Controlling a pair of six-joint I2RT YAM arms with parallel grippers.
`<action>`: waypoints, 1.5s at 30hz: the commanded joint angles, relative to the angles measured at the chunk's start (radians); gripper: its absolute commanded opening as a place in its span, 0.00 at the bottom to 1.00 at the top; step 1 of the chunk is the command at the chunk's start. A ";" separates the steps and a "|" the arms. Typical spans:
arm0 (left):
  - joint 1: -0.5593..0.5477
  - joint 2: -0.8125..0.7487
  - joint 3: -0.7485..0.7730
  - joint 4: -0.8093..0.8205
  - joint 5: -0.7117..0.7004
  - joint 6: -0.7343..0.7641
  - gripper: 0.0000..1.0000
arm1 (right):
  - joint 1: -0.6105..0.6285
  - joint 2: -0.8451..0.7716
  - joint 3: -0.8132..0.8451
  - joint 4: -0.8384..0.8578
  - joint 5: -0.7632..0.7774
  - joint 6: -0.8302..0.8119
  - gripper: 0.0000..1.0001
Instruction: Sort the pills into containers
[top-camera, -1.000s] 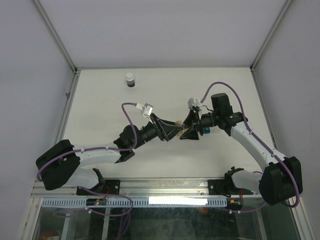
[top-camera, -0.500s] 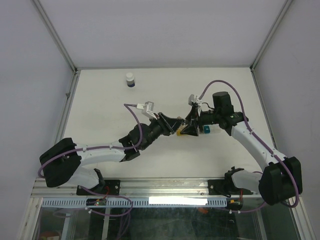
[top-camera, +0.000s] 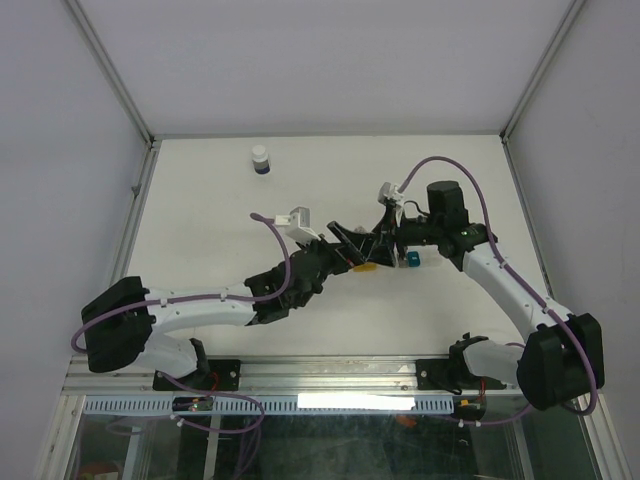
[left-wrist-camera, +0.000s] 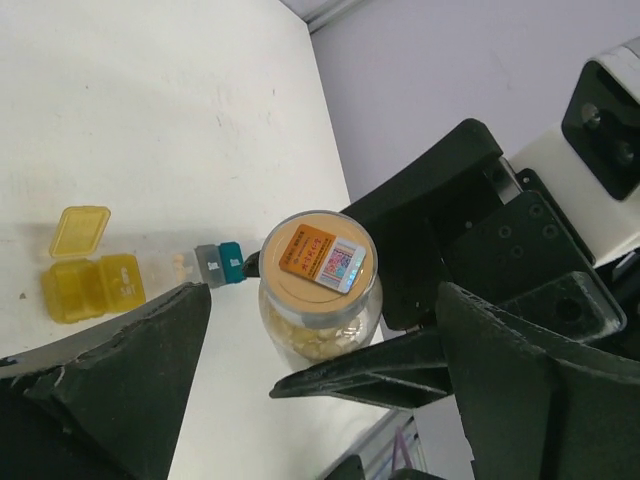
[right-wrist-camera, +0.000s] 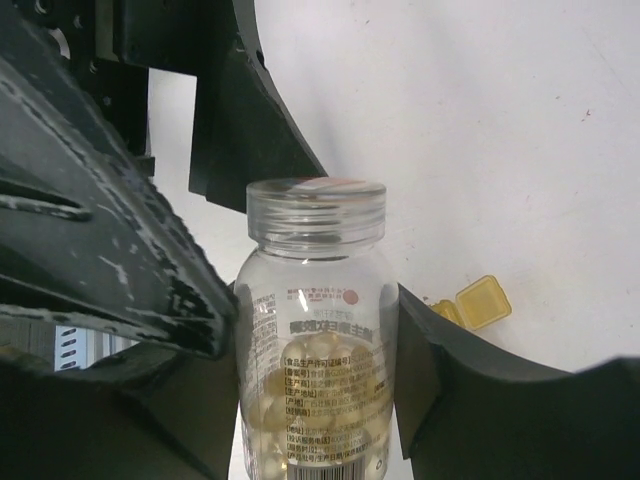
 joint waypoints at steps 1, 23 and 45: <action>-0.014 -0.091 -0.039 0.054 0.006 0.058 0.99 | -0.011 -0.020 0.017 0.058 -0.068 0.005 0.00; 0.287 -0.244 -0.209 0.412 0.910 0.631 0.97 | -0.015 -0.028 0.028 -0.025 -0.224 -0.108 0.00; 0.302 -0.070 -0.074 0.335 0.911 0.575 0.62 | -0.016 -0.028 0.030 -0.035 -0.232 -0.119 0.00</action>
